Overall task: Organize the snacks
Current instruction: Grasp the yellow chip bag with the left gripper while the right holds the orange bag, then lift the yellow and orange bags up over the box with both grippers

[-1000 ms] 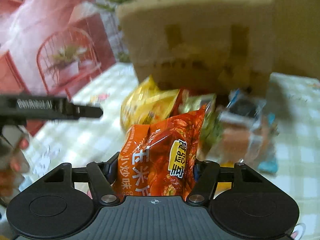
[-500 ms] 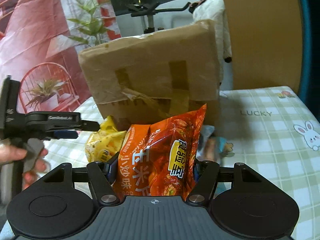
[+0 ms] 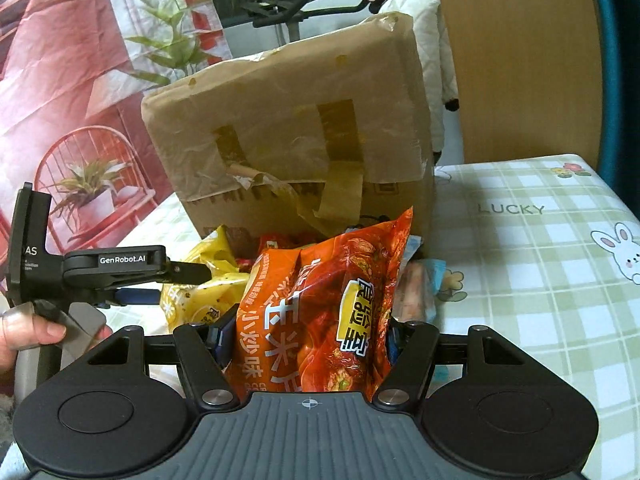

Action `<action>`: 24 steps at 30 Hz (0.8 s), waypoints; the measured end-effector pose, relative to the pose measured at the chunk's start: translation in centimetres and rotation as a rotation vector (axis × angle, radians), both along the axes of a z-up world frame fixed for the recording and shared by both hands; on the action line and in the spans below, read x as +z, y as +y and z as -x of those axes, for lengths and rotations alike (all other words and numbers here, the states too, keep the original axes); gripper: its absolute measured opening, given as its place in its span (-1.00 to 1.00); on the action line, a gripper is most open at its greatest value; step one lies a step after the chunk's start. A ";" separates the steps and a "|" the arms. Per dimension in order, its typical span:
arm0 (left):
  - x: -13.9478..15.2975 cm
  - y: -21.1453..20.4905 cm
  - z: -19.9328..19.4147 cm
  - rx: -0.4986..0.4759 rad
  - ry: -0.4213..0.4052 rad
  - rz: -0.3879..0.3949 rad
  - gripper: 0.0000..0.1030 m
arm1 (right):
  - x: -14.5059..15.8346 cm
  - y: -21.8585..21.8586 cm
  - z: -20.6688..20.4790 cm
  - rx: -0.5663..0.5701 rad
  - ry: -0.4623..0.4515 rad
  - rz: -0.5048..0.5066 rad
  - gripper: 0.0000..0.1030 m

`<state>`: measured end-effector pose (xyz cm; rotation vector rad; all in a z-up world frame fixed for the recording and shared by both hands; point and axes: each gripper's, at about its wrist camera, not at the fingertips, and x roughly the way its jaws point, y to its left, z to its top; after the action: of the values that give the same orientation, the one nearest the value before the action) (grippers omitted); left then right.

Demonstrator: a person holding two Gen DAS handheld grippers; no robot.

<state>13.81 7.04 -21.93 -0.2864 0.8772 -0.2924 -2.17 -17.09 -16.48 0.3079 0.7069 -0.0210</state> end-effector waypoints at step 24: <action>0.7 -0.6 2.0 -0.031 -0.016 0.034 0.57 | 0.0 -0.2 0.1 0.002 -0.007 0.004 0.19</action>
<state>11.81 6.44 -21.27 -0.3012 0.8618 -0.3386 -2.29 -17.25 -16.47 0.3036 0.7006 -0.0191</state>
